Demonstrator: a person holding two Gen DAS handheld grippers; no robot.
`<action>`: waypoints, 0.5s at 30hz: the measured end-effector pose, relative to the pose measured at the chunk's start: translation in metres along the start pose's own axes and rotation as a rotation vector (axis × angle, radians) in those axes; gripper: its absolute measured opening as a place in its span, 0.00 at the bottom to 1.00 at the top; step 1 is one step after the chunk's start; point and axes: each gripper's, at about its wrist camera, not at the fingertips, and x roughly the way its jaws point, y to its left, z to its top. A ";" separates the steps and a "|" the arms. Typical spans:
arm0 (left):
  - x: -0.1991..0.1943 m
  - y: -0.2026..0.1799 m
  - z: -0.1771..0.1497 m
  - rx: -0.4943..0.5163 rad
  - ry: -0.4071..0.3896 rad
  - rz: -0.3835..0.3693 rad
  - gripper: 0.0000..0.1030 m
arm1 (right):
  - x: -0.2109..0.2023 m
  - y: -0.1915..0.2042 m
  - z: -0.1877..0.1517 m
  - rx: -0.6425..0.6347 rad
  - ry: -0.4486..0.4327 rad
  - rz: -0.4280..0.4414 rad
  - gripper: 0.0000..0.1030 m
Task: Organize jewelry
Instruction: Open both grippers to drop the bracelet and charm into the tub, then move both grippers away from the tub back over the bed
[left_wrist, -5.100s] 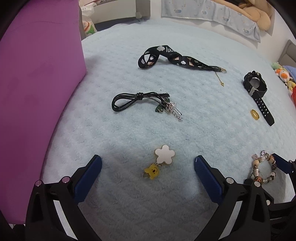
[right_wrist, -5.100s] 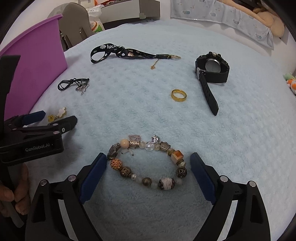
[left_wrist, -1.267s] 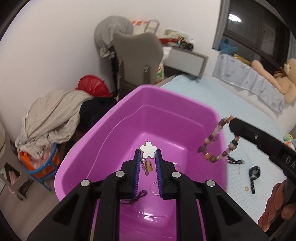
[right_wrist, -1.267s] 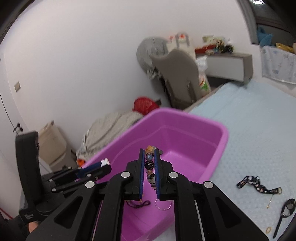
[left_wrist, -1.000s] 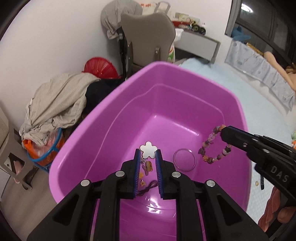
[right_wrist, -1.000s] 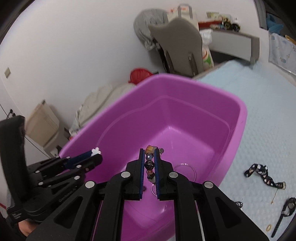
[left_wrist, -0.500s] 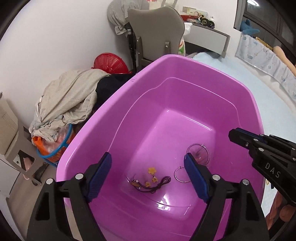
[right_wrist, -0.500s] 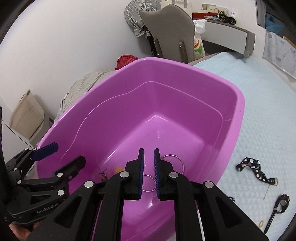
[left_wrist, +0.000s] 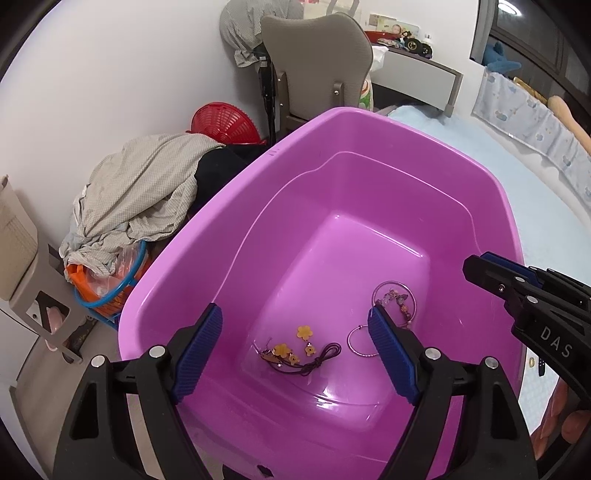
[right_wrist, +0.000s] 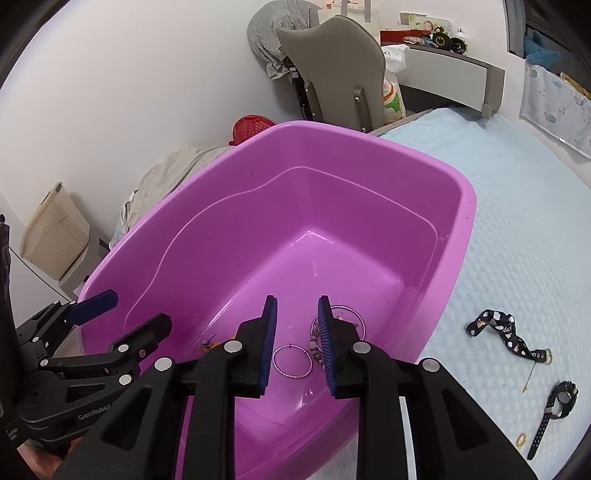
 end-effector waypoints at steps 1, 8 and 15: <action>-0.001 0.000 0.000 -0.001 -0.002 0.002 0.77 | -0.001 0.000 0.000 -0.001 -0.002 0.000 0.21; -0.009 -0.002 -0.003 -0.003 -0.016 0.007 0.77 | -0.011 0.000 -0.003 -0.004 -0.017 -0.001 0.22; -0.018 -0.007 -0.005 0.004 -0.028 0.008 0.77 | -0.023 -0.004 -0.008 0.009 -0.035 0.003 0.26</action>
